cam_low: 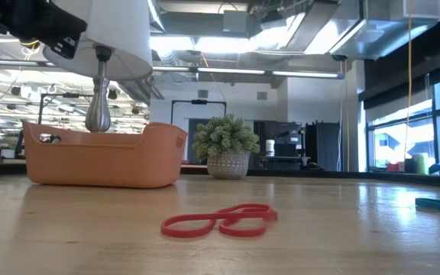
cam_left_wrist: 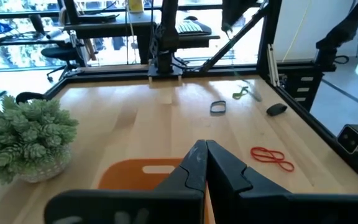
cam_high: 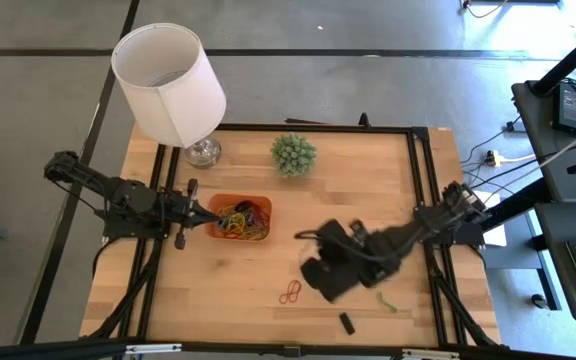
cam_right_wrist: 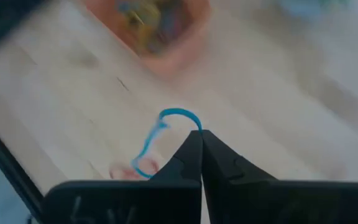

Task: Pick and place rubber bands into bin
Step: Put the blue rubber band into the orange bin

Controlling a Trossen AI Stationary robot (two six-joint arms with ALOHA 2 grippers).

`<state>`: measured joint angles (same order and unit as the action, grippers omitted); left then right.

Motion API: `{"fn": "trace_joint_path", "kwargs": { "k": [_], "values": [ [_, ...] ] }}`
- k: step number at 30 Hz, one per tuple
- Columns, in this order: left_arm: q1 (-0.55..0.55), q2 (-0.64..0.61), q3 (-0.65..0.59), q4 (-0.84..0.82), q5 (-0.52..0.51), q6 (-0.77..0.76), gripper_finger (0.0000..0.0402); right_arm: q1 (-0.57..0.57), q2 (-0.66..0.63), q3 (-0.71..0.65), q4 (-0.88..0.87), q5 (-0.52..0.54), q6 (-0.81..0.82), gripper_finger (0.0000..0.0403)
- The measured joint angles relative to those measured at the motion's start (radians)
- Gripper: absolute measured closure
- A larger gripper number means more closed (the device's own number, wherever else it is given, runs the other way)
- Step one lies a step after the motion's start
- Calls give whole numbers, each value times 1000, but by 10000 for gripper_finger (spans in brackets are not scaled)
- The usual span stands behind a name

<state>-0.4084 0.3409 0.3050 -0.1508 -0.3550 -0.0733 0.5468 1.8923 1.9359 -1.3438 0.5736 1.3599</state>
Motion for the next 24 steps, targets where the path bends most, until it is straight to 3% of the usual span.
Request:
{"fn": "trace_joint_path", "kwargs": {
  "k": [7,11,15,24],
  "values": [
    [0,-20,0,-34,8,-20,400,-182,7,14,416,7,-510,403],
    [0,-19,0,-34,7,-20,401,-279,41,14,642,-48,-698,403],
    [0,-19,0,-34,28,-32,399,-357,96,14,772,-138,-795,403],
    [0,-19,0,-33,36,-36,399,-456,272,13,778,-303,-824,403]
  ]
}}
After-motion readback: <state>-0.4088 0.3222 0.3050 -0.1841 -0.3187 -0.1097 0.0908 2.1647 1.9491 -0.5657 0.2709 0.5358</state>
